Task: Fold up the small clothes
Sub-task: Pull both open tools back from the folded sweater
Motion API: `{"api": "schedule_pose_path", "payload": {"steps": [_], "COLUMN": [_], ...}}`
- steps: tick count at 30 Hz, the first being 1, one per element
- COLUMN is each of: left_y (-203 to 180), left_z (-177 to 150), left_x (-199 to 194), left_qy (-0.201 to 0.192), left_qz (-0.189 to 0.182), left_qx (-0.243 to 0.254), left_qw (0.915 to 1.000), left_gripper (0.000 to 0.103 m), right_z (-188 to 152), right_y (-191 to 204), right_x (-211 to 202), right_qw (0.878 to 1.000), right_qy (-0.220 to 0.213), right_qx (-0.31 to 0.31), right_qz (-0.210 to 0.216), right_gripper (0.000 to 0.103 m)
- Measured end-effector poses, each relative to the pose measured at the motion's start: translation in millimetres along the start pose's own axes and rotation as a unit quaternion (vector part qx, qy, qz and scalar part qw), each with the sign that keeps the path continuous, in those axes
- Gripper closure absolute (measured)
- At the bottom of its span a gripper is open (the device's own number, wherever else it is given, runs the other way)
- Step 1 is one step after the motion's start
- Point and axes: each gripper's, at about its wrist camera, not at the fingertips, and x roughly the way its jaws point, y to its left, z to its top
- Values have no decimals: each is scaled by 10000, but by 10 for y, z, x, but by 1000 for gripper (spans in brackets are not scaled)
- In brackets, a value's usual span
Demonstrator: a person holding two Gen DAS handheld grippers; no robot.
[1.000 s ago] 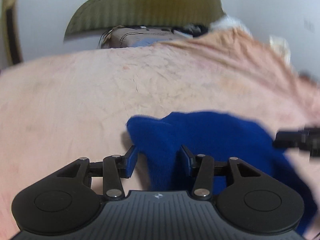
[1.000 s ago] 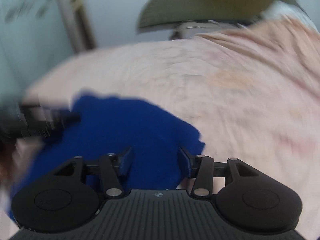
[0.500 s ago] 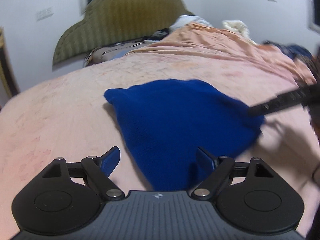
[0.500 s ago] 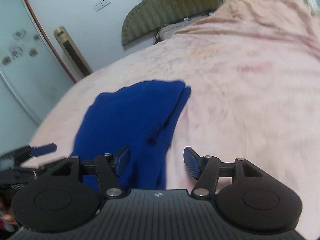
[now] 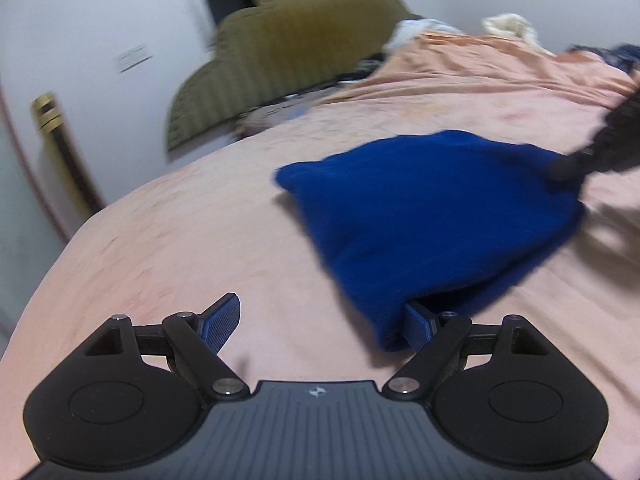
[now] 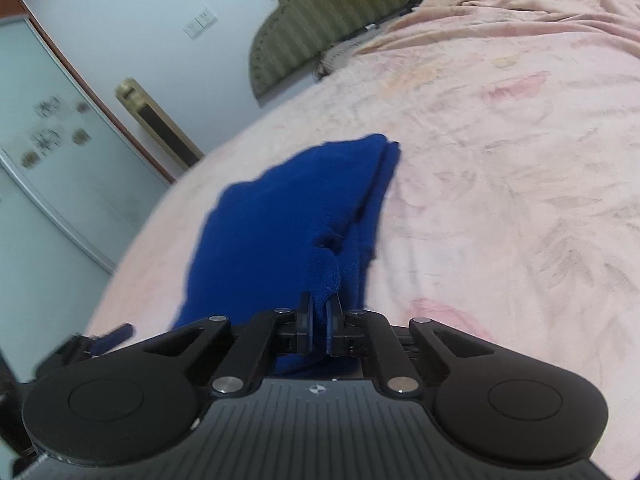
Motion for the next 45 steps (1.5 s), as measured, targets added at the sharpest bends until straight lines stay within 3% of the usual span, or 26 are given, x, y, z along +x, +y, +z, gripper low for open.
{"api": "schedule_pose_path", "payload": {"steps": [4,9,10,11,13,15,20,23,25,29,33,35,42,45], "left_y": [57,37,28,12,-18,-39,-62,-60,-61,-49,-25,-12,-54,-91], "left_z": [-63,-71,-73,-73,-81,-90,-127,-144,-153,-168,-196,-208,-232,-250], "left_x": [62,-22,-30,-35,-36,-18,-33,-55,-77,-80,-94,-111,-181,-207], "left_qy": [293,315,334,354,386,484,701,805,828,925,1036,1066,1151,1146], "left_qz": [-114,-118,-90,-58,13,93,137,162,192,170,152,173,291,336], "left_qx": [-377,-621,-623,-612,-596,-627,-892,-1005,-1034,-1235,-1499,-1583,-1833,-1896], "left_qw": [9988,9975,9975,9975,9975,9968,9934,9915,9910,9879,9831,9815,9759,9746], "left_gripper": [18,19,19,19,19,19,19,19,19,19,19,19,19,19], "right_z": [-61,-149,-148,-145,-157,-188,-372,-427,-447,-456,-510,-565,-728,-800], "right_y": [-3,-39,-29,0,150,337,731,667,639,654,646,609,638,690], "right_x": [-34,48,27,-5,-107,-184,-71,115,107,-52,61,112,-13,-61], "right_qw": [9999,9995,9995,9989,9943,9887,9651,9632,9624,9706,9630,9603,9629,9613], "right_qy": [37,107,47,-61,-389,-572,-412,-130,-228,-485,-368,-349,-656,-707], "right_qx": [80,-50,-50,-112,-497,-979,-2219,-2211,-2109,-1836,-1983,-1946,-1693,-1792], "right_qz": [135,-292,-318,-447,-864,-976,-1332,-1525,-1697,-1482,-1790,-1970,-1995,-1971], "right_gripper": [94,95,85,82,81,80,68,68,66,53,49,42,27,15]}}
